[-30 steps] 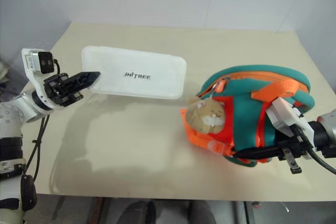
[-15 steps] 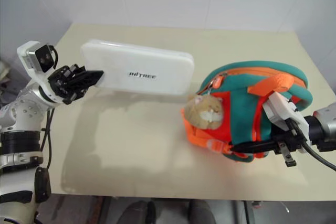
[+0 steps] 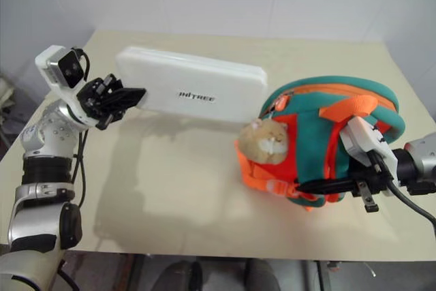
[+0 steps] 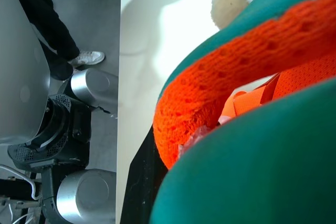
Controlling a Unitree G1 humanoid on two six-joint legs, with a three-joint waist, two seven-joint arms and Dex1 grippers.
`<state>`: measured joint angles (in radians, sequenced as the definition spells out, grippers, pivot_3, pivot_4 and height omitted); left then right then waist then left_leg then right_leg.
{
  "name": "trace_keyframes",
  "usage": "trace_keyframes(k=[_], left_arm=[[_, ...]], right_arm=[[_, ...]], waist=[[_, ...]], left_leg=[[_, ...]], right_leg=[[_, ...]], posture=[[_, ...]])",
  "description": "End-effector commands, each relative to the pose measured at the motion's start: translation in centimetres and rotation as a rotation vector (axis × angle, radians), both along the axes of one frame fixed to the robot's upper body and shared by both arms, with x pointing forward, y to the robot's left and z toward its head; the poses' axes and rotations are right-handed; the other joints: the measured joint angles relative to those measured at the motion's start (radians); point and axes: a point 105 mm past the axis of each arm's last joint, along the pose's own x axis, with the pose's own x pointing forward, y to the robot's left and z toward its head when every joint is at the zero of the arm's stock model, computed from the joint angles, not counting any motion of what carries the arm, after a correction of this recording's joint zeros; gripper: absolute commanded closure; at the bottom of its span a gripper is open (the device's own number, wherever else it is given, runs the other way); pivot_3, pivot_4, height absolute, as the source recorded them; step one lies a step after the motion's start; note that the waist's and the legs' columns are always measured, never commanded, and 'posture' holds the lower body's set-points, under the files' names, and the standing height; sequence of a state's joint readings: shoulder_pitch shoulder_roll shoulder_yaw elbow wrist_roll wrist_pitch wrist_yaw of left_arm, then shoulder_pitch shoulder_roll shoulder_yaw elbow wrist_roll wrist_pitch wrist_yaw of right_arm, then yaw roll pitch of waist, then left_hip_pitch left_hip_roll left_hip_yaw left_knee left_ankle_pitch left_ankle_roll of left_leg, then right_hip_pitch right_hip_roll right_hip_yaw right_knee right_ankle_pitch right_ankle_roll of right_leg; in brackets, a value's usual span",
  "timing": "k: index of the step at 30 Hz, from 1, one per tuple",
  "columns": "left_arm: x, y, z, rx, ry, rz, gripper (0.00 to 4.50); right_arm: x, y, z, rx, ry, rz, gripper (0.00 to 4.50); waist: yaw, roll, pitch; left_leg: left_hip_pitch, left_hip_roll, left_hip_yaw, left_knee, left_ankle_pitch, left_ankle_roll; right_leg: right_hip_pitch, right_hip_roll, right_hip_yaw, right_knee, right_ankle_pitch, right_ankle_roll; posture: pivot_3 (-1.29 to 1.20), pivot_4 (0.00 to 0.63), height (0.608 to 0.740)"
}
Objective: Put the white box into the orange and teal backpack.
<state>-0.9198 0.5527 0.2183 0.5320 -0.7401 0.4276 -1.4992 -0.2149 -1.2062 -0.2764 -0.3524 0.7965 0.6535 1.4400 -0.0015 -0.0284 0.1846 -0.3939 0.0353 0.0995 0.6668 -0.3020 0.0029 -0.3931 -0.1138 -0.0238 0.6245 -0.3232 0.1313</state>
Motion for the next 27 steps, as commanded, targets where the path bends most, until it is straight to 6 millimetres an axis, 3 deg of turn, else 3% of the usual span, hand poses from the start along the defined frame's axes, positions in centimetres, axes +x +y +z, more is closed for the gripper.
trace_keyframes(k=[1, 12, 27], left_arm=[[0.2, 0.2, 1.9, -0.023, -0.078, 0.009, 3.18], [0.5, -0.5, 1.4, 0.045, -0.100, -0.038, 3.18], [0.1, -3.4, -0.6, 0.142, -0.084, -0.142, 3.18]], right_arm=[[-0.1, 0.4, 0.5, 0.007, -0.033, 0.015, 3.92], [0.1, 0.5, 0.5, 0.020, -0.040, 0.006, 3.92], [0.5, 0.9, 0.5, 0.045, -0.054, -0.002, 3.92]], waist=[[-0.001, 0.000, 0.000], [0.001, 0.000, 0.000], [0.001, 0.000, 0.000]], left_leg=[[0.000, -0.001, 0.000, 0.000, 0.000, 0.000], [-0.002, -0.001, -0.001, 0.000, 0.000, 0.000], [-0.003, -0.002, -0.003, 0.001, 0.000, 0.000]], right_leg=[[0.000, 0.000, 0.000, 0.000, 0.000, 0.000], [0.000, 0.000, -0.001, 0.002, 0.000, 0.000], [0.000, 0.000, -0.003, 0.003, 0.000, 0.000]], posture=[[0.00, 0.150, 0.740], [0.00, 0.150, 0.740], [0.00, 0.150, 0.740]])
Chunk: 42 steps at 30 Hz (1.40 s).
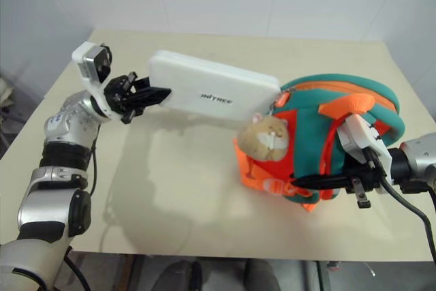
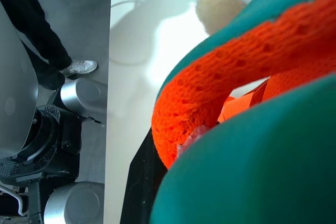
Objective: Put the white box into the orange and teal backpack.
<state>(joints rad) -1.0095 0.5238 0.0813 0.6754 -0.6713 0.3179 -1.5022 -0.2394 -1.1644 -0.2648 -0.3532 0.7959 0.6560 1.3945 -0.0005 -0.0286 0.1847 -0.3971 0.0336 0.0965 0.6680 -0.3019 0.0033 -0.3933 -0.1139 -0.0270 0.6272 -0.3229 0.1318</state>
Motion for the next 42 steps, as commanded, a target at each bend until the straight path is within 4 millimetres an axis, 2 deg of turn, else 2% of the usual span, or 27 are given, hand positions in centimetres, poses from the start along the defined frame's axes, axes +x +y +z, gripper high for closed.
trace_keyframes(k=[1, 11, 22, 31, 32, 35, 36, 39, 42], left_arm=[[-1.6, -1.0, 0.4, 0.036, -0.087, -0.145, 3.18], [-1.7, -2.9, -0.6, 0.134, -0.128, -0.183, 3.18], [-1.9, -6.4, -2.4, 0.297, -0.192, -0.250, 3.18], [-1.8, -7.3, -1.3, 0.341, -0.263, -0.248, 3.18], [-2.0, -7.5, -0.9, 0.326, -0.271, -0.259, 3.18], [-2.3, -8.5, 2.5, 0.159, -0.252, -0.269, 3.18], [-2.3, -8.6, 3.1, 0.131, -0.246, -0.266, 3.18], [-1.6, -9.5, 1.6, 0.224, -0.242, -0.229, 3.18], [-1.4, -10.3, 1.0, 0.250, -0.236, -0.220, 3.18]], right_arm=[[-0.1, 0.4, 0.4, 0.007, -0.026, 0.019, 3.92], [0.0, 0.5, 0.4, 0.012, -0.031, 0.013, 3.92], [0.3, 0.7, 0.5, 0.018, -0.041, 0.012, 3.92], [0.5, 0.7, 0.4, 0.019, -0.045, 0.005, 3.92], [0.5, 0.7, 0.4, 0.019, -0.045, 0.005, 3.92], [0.6, 0.7, 0.5, 0.021, -0.050, 0.004, 3.92], [0.7, 0.7, 0.5, 0.021, -0.051, 0.004, 3.92], [0.8, 0.7, 0.5, 0.022, -0.051, 0.005, 3.92], [0.8, 0.8, 0.5, 0.022, -0.051, 0.007, 3.92]], waist=[[0.000, 0.000, 0.000], [0.000, 0.000, 0.000], [0.003, 0.000, 0.000], [0.007, 0.000, 0.000], [0.007, 0.000, 0.000], [0.006, 0.000, 0.000], [0.006, 0.000, 0.000], [0.004, 0.000, 0.000], [0.004, 0.000, 0.000]], left_leg=[[0.000, 0.000, 0.000, 0.000, 0.000, 0.000], [-0.001, 0.000, -0.001, 0.000, 0.000, 0.000], [-0.006, 0.000, -0.004, 0.009, -0.001, 0.001], [-0.008, -0.001, -0.005, 0.013, -0.002, 0.003], [-0.008, -0.001, -0.005, 0.013, -0.002, 0.003], [-0.008, -0.001, -0.005, 0.013, -0.002, 0.003], [-0.008, -0.001, -0.005, 0.013, -0.002, 0.003], [-0.009, -0.001, -0.005, 0.013, -0.002, 0.003], [-0.009, -0.001, -0.005, 0.013, -0.002, 0.003]], right_leg=[[0.000, 0.000, 0.000, 0.000, 0.000, 0.000], [0.000, 0.000, -0.001, 0.000, 0.000, 0.000], [0.000, 0.000, -0.004, 0.000, 0.001, 0.001], [0.000, -0.001, -0.005, 0.000, 0.001, 0.002], [0.000, -0.001, -0.005, 0.000, 0.001, 0.002], [0.000, -0.001, -0.005, 0.001, 0.001, 0.002], [0.000, -0.001, -0.005, 0.001, 0.001, 0.002], [0.000, 0.000, -0.006, 0.001, 0.001, 0.002], [0.000, 0.000, -0.006, 0.001, 0.001, 0.002]], posture=[[0.00, 0.150, 0.740], [0.00, 0.150, 0.740], [0.00, 0.150, 0.740], [0.00, 0.150, 0.740], [0.00, 0.150, 0.740], [0.00, 0.150, 0.740], [0.00, 0.150, 0.740], [0.00, 0.150, 0.740], [0.00, 0.150, 0.740]])
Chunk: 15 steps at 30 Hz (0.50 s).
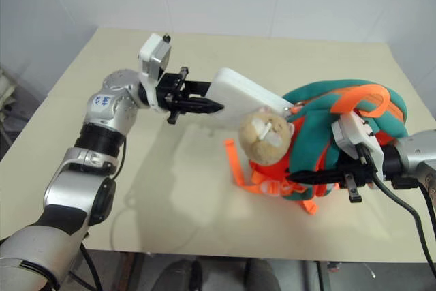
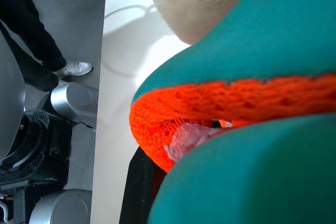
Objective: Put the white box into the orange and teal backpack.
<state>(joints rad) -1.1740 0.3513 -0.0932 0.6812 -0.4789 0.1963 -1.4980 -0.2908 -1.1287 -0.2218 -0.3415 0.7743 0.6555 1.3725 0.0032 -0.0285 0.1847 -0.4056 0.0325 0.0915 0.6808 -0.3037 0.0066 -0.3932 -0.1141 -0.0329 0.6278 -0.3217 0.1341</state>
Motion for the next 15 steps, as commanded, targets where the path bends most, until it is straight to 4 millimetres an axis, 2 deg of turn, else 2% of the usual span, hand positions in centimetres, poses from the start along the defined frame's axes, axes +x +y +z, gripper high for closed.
trace_keyframes(k=[1, 9, 15], left_arm=[[-0.8, -2.0, 0.3, 0.027, -0.047, -0.067, 3.18], [-0.3, -5.1, -2.7, 0.174, -0.093, -0.032, 3.18], [0.2, -7.2, -3.0, 0.148, -0.075, -0.003, 3.18]], right_arm=[[0.1, 0.2, 0.5, 0.007, -0.033, 0.010, 3.92], [0.3, 0.4, 0.5, 0.009, -0.038, 0.015, 3.92], [0.3, 0.5, 0.4, 0.012, -0.041, 0.015, 3.92]], waist=[[0.000, 0.000, 0.000], [0.002, 0.000, 0.000], [0.009, 0.000, 0.000]], left_leg=[[0.000, 0.000, 0.000, 0.000, 0.000, 0.000], [0.001, 0.000, 0.000, 0.002, 0.000, 0.000], [0.001, 0.000, 0.000, 0.002, 0.000, 0.000]], right_leg=[[0.000, 0.000, 0.000, 0.000, 0.000, 0.000], [0.000, 0.000, 0.000, -0.001, 0.000, 0.000], [0.000, -0.001, 0.000, 0.000, 0.000, 0.000]], posture=[[0.00, 0.150, 0.740], [0.00, 0.150, 0.740], [0.00, 0.150, 0.740]])
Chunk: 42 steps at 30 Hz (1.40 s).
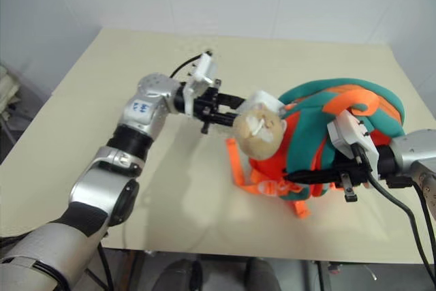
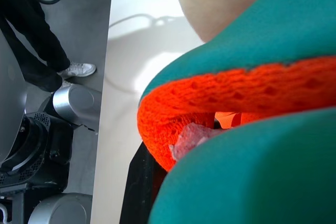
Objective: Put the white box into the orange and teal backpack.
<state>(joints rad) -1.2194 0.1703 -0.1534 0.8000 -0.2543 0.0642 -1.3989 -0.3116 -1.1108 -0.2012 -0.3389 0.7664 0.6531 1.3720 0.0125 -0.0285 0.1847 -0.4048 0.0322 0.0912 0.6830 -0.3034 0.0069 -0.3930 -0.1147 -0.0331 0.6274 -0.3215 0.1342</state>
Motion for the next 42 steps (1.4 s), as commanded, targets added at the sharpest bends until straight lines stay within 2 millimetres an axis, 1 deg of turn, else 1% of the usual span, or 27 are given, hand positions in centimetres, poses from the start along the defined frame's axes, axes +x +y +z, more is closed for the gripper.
trace_keyframes(k=[1, 6, 9, 14, 23, 29, 33, 38, 40, 42], left_arm=[[-0.3, -1.5, 0.2, -0.003, -0.007, -0.029, 3.18], [-0.2, -3.4, 1.9, -0.181, 0.060, -0.012, 3.18], [-0.3, -3.7, 2.2, -0.223, 0.091, -0.026, 3.18], [-0.8, -4.3, 0.8, -0.165, 0.095, -0.054, 3.18], [-0.7, -6.0, -1.0, -0.039, 0.111, -0.019, 3.18], [-0.8, -7.2, -0.4, -0.088, 0.121, -0.013, 3.18], [-1.0, -7.8, -1.0, -0.070, 0.130, -0.011, 3.18], [-0.8, -8.4, -1.2, -0.057, 0.163, 0.015, 3.18], [-0.7, -8.5, -1.3, -0.046, 0.181, 0.027, 2.46], [-0.6, -8.5, -1.4, -0.031, 0.181, 0.037, 1.93]], right_arm=[[0.1, 0.1, 0.5, 0.004, -0.037, 0.001, 3.92], [0.1, 0.1, 0.5, 0.005, -0.041, -0.005, 3.92], [0.2, 0.1, 0.5, 0.005, -0.042, -0.008, 3.92], [0.2, 0.1, 0.5, 0.007, -0.041, -0.011, 3.92], [0.4, 0.3, 0.5, 0.011, -0.044, -0.009, 3.92], [0.4, 0.4, 0.5, 0.012, -0.046, -0.009, 3.92], [0.3, 0.4, 0.4, 0.011, -0.046, -0.010, 3.92], [0.4, 0.4, 0.5, 0.011, -0.048, -0.013, 3.92], [0.4, 0.4, 0.5, 0.012, -0.050, -0.017, 3.92], [0.4, 0.3, 0.5, 0.011, -0.050, -0.018, 3.92]], waist=[[0.000, 0.000, 0.000], [0.004, 0.000, 0.000], [0.008, 0.000, 0.000], [0.009, 0.000, 0.000], [0.012, 0.000, 0.000], [0.012, 0.000, 0.000], [0.012, 0.000, 0.000], [0.012, 0.000, 0.000], [0.012, 0.000, 0.000], [0.012, 0.000, 0.000]], left_leg=[[0.000, 0.000, 0.000, 0.000, 0.000, 0.000], [0.000, 0.000, 0.000, 0.000, 0.000, 0.000], [0.000, 0.000, 0.000, 0.000, 0.000, 0.000], [0.000, 0.000, 0.000, 0.000, 0.000, 0.000], [0.000, 0.000, 0.000, 0.000, 0.000, 0.000], [0.000, -0.001, 0.000, 0.000, 0.000, 0.000], [0.000, 0.000, 0.000, 0.000, 0.000, 0.000], [0.000, -0.001, 0.000, 0.000, 0.000, 0.000], [0.000, -0.001, 0.000, 0.000, 0.000, 0.000], [0.000, -0.001, 0.000, 0.000, 0.000, 0.000]], right_leg=[[0.000, 0.000, 0.000, 0.000, 0.000, 0.000], [0.000, 0.000, 0.000, 0.000, 0.000, 0.000], [0.000, 0.000, 0.000, 0.000, 0.000, 0.000], [-0.001, 0.000, 0.000, 0.000, 0.000, 0.000], [-0.001, 0.000, 0.000, 0.000, 0.000, 0.000], [-0.001, 0.000, 0.000, 0.000, 0.000, 0.000], [-0.001, 0.000, 0.000, 0.000, 0.000, 0.000], [-0.001, 0.000, 0.000, 0.000, 0.000, 0.000], [-0.001, 0.000, 0.000, 0.000, 0.000, 0.000], [-0.001, 0.000, 0.000, 0.000, 0.000, 0.000]], posture=[[0.00, 0.150, 0.740], [0.00, 0.150, 0.740], [0.00, 0.150, 0.740], [0.00, 0.150, 0.740], [0.00, 0.150, 0.740], [0.00, 0.150, 0.740], [0.00, 0.150, 0.740], [0.00, 0.150, 0.740], [0.00, 0.150, 0.740], [0.00, 0.150, 0.740]])
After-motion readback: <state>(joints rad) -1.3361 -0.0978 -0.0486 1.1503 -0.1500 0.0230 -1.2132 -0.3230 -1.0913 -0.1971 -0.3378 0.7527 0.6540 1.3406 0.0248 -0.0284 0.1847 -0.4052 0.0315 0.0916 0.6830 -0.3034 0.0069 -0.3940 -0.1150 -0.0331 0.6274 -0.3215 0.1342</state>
